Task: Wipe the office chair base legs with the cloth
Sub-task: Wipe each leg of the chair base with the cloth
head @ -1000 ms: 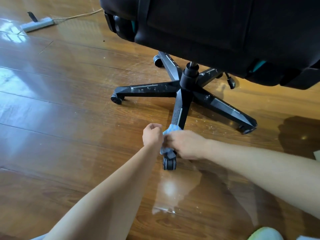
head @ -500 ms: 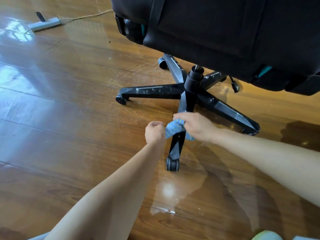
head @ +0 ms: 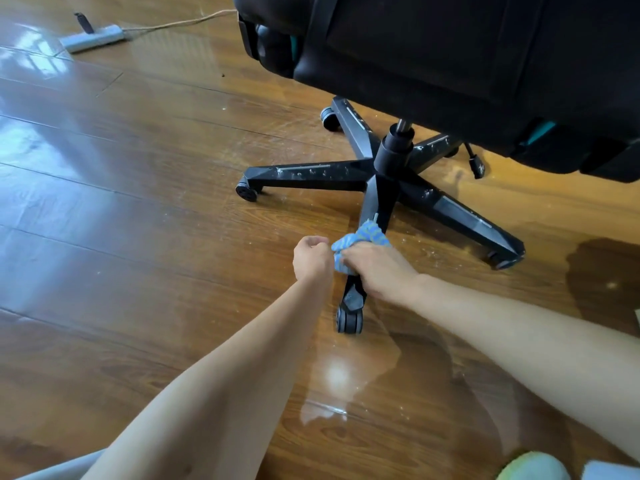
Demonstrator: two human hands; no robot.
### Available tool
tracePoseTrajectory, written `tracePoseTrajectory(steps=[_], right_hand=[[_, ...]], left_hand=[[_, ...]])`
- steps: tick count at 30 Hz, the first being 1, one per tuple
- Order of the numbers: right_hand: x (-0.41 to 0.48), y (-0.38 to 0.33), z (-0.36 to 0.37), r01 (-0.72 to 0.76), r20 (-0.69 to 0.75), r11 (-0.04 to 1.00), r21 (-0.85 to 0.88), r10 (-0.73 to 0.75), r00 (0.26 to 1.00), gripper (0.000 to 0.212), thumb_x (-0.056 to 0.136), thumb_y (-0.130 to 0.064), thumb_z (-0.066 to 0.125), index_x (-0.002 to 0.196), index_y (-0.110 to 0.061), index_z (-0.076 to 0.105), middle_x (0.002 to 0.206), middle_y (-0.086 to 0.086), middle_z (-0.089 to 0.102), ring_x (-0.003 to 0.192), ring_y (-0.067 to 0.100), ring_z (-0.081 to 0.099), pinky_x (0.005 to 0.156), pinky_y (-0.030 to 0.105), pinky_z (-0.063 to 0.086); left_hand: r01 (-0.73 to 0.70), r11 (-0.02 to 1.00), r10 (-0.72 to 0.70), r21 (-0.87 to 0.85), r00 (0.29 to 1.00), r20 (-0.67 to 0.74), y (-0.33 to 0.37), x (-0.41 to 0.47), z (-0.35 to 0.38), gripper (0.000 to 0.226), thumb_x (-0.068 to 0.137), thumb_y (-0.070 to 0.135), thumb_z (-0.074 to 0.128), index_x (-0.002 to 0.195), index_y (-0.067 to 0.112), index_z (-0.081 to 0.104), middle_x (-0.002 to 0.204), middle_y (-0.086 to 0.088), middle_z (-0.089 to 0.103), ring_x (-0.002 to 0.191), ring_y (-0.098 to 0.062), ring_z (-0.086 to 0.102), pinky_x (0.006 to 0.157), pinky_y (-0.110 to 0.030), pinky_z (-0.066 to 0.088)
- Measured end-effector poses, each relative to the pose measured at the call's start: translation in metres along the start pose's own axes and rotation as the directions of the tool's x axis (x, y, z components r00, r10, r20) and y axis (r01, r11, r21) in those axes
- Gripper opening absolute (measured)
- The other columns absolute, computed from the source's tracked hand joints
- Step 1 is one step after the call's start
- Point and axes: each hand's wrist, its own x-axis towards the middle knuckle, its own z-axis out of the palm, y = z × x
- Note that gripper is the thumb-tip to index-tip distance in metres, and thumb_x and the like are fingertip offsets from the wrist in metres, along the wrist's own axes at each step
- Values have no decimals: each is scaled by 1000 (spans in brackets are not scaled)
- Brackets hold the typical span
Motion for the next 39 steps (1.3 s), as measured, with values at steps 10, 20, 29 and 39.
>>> tracePoseTrajectory(steps=[10,20,29,39], right_hand=[[0,20,-14,324,72,936,-139,-317,946,46,87,-1,57,128,-20,66,132,-7,64,128,18,54,95,35,52],[17,31,-12,102,-86,947,-305,-134,987,42,88,-2,42,118,-16,67,126,-1,64,131,21,53,78,34,51],[43,78,-23,28,-129,989,-144,-47,990,63,95,8,45,155,-11,39,163,5,34,153,20,26,114,43,42],[19,62,14,-356,-249,922,153,385,889,67,96,-1,53,158,-13,32,162,4,37,148,19,37,115,35,41]], left_hand=[[-18,997,16,69,999,41,-5,1,4,33,94,5,43,112,20,66,95,-1,69,71,-15,60,62,-29,45],[-12,990,-8,140,990,139,-7,19,22,27,95,6,49,114,10,68,91,-6,67,77,-21,56,70,-31,44],[-63,968,39,242,994,103,-4,3,33,29,98,19,52,126,22,58,110,2,66,86,-17,62,67,-31,46],[-408,713,217,570,902,374,-24,1,44,91,94,43,76,166,36,21,152,4,55,130,-23,61,101,-45,57]])
